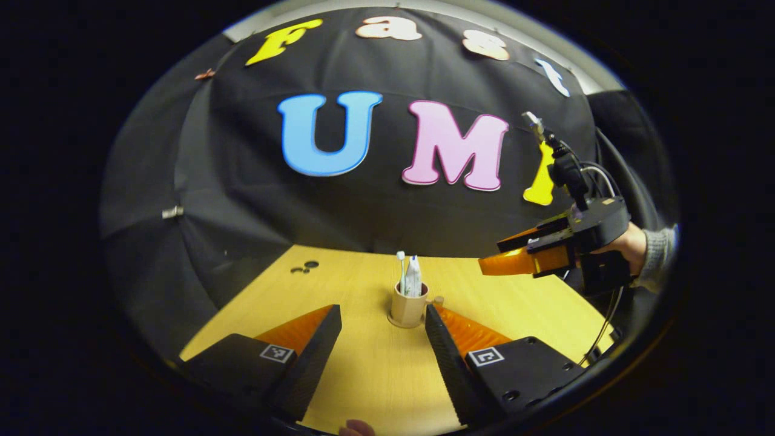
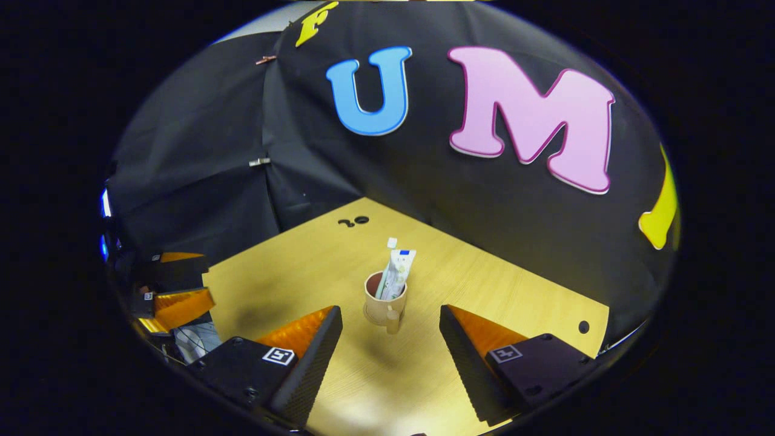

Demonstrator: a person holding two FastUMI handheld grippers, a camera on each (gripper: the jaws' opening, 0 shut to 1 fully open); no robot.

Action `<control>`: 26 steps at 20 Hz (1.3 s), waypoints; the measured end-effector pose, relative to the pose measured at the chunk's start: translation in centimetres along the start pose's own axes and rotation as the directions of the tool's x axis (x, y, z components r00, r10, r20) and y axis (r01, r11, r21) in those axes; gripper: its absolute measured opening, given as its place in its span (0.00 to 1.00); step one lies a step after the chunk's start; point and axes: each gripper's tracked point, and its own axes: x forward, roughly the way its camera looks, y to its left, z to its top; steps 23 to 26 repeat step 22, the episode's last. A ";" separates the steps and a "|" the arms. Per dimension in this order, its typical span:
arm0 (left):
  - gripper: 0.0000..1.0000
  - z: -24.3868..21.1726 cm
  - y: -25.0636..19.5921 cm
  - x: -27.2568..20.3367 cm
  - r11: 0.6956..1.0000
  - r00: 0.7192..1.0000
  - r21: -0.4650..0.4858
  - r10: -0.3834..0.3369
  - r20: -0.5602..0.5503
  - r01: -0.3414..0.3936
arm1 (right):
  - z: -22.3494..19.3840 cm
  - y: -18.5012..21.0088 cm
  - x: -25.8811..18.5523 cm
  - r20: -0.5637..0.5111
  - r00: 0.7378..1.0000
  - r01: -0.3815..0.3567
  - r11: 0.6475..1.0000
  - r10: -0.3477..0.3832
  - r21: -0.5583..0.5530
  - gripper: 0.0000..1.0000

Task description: Put the toothbrush and toothpaste on the desktop into the cup, then pick up the cup and place it on the coaster on the desktop.

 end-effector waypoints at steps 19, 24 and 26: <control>0.90 6.3 -10.3 -2.9 0.980 0.979 0.087 -0.187 0.087 0.180 | 2.9 3.2 -16.3 0.301 0.946 0.119 0.993 -0.117 0.012 0.97; 0.90 6.2 -11.0 -3.5 0.977 0.976 0.089 -0.203 0.083 0.196 | 2.9 3.4 -17.3 0.312 0.941 0.125 0.992 -0.130 0.036 0.97; 0.90 6.2 -11.0 -3.5 0.977 0.976 0.089 -0.203 0.083 0.196 | 2.9 3.4 -17.3 0.312 0.941 0.125 0.992 -0.130 0.036 0.97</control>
